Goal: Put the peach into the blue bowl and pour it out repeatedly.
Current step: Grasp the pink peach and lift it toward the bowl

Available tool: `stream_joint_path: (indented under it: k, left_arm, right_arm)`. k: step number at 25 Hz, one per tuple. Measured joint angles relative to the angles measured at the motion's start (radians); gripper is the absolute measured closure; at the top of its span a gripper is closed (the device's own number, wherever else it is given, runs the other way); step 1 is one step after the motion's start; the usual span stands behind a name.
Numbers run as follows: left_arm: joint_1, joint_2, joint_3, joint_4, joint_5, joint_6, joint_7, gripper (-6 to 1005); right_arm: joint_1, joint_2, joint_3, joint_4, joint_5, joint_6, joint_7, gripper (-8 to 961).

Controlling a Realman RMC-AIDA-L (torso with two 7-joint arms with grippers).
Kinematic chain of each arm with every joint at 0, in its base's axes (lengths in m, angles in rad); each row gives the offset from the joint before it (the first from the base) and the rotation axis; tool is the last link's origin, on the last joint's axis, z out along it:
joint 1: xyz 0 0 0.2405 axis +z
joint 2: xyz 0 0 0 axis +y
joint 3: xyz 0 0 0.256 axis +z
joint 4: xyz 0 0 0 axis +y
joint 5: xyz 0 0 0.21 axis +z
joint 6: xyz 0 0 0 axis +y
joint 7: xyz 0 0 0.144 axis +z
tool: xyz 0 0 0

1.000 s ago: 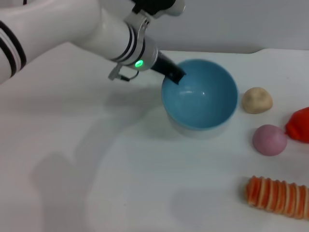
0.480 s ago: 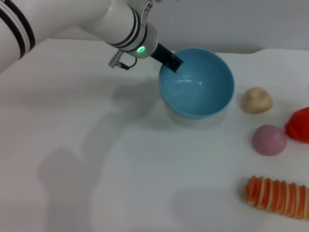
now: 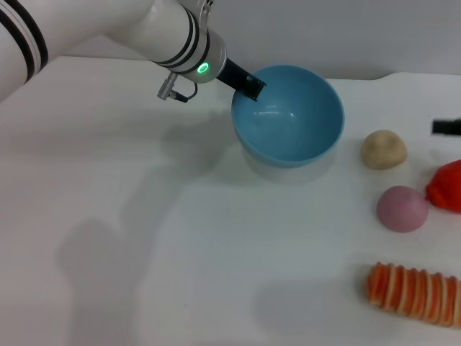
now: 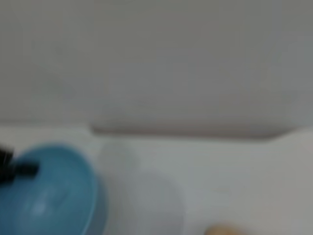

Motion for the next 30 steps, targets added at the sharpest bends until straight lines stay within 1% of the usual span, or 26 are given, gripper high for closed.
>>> stream_joint_path:
  k: [3, 6, 14, 26, 30]
  left_arm:
    - [0.002, -0.002, 0.002, -0.008, -0.001, -0.023, 0.0, 998]
    - [0.005, -0.003, 0.007, -0.013, -0.001, -0.031, 0.0, 998]
    - [0.005, -0.005, 0.01, -0.018, -0.002, -0.034, 0.005, 1000]
    - [0.019, -0.006, 0.011, -0.018, -0.002, -0.045, 0.006, 1000]
    - [0.02, -0.006, 0.012, -0.02, -0.003, -0.057, 0.006, 1000]
  right_arm:
    - [0.004, 0.002, -0.082, 0.044, -0.034, 0.005, 0.04, 418]
    - [0.005, 0.003, -0.119, 0.087, -0.069, 0.014, 0.065, 419]
    - [0.008, 0.005, -0.144, 0.19, -0.077, 0.045, 0.069, 423]
    - [0.012, 0.001, -0.162, 0.25, -0.091, 0.141, 0.099, 429]
    - [0.013, 0.001, -0.163, 0.258, -0.091, 0.152, 0.099, 431]
